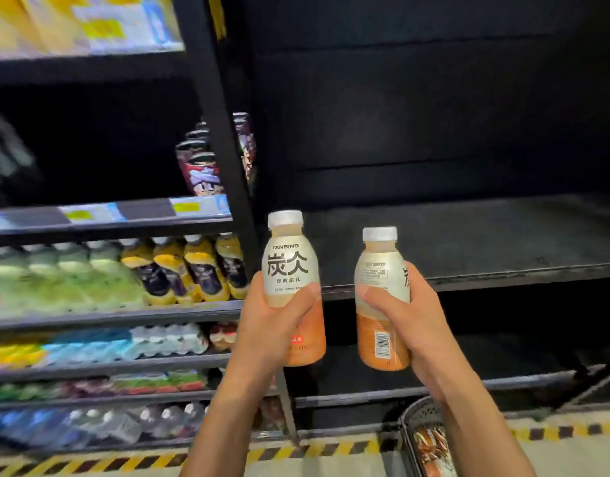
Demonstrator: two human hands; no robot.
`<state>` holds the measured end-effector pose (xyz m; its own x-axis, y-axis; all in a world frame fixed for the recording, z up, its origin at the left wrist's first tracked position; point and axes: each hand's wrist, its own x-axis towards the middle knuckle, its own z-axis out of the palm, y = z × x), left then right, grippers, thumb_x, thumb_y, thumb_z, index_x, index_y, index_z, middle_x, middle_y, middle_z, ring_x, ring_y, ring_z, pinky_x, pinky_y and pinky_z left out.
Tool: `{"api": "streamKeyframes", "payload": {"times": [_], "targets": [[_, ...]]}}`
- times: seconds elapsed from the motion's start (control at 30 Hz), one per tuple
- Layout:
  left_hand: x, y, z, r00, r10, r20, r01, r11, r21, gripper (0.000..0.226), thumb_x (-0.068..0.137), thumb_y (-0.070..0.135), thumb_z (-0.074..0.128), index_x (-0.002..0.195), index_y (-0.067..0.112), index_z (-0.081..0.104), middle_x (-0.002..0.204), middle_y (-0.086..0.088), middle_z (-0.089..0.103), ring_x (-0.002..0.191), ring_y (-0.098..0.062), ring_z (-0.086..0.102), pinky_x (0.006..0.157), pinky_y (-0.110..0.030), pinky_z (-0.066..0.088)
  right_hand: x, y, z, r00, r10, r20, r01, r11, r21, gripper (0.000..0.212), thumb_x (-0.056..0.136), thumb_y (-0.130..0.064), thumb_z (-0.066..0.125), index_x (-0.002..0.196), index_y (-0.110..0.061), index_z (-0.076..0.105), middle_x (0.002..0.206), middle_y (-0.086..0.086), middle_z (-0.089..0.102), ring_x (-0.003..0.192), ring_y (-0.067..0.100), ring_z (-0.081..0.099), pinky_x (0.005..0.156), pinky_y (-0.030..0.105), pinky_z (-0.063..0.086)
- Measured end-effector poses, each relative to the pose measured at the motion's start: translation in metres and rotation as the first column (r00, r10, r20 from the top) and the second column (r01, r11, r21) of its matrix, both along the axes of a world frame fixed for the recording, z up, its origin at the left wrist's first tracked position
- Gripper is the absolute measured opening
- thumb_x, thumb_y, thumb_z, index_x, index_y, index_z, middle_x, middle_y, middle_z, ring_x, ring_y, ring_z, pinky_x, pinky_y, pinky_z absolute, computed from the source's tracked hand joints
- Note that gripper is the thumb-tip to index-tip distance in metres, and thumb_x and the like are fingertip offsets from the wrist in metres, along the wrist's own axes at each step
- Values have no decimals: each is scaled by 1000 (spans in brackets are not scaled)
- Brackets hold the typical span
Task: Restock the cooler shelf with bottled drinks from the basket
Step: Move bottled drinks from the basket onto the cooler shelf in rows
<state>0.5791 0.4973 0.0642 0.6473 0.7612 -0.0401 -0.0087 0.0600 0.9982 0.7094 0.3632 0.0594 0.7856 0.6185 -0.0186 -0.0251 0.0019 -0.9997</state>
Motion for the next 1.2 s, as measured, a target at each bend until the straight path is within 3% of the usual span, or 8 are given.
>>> {"api": "streamKeyframes", "payload": {"times": [0.07,0.17,0.23,0.37,0.53,0.8,1.0,1.2], "targets": [[-40,24,5,998,60,15,-60,998,9,62,56,51,76,108,24,58,96,-13,71,88,-33,70,75,-51,57,-34,34,8,998,69,-2,-69,997,21,36,79,-26,79,111,-30,62,95,-4,74,83,14,72,66,27,54],[-100,57,10,992,120,23,-121,992,42,56,63,47,77,110,22,58,91,-7,71,77,-18,69,63,-31,56,-87,81,17,990,143,4,-143,988,59,37,78,-26,79,111,-29,63,96,-3,74,84,16,73,68,30,55],[-137,83,14,989,147,30,-149,987,61,50,71,41,78,112,21,58,91,-6,71,75,-15,68,60,-25,53,-122,110,24,984,179,9,-179,980,87,46,70,-34,80,112,-30,63,97,-3,75,86,16,73,69,31,56],[-198,129,20,982,184,30,-186,976,112,64,58,56,73,113,26,57,99,-3,72,87,-19,70,72,-35,59,-181,162,30,975,215,52,-219,969,110,51,61,-41,78,110,-31,64,97,-3,75,84,15,73,68,32,57],[-246,186,28,985,162,60,-169,977,133,65,59,57,75,114,27,57,101,-2,71,88,-19,70,71,-34,58,-220,218,41,974,195,116,-207,973,102,37,78,-28,80,111,-32,65,99,-4,74,88,16,73,77,40,60],[-238,283,54,978,31,205,-12,996,-91,56,76,47,73,121,19,58,93,-6,72,79,-20,70,65,-35,56,-221,307,83,964,140,226,-163,983,87,37,72,-40,81,104,-26,69,94,-1,75,83,16,73,68,33,57],[-200,359,81,979,11,204,7,996,-86,56,81,43,72,124,13,55,92,-7,70,76,-20,69,67,-39,56,-194,386,107,960,108,257,-126,991,55,31,73,-42,80,98,-25,70,88,-4,76,76,11,73,64,31,55],[-173,418,90,984,32,174,-31,999,-7,61,72,42,74,120,11,55,93,-7,72,79,-20,70,67,-39,56,-166,438,119,961,124,249,-131,991,13,34,74,-43,79,100,-24,68,89,-2,76,77,14,74,68,34,61]]}}
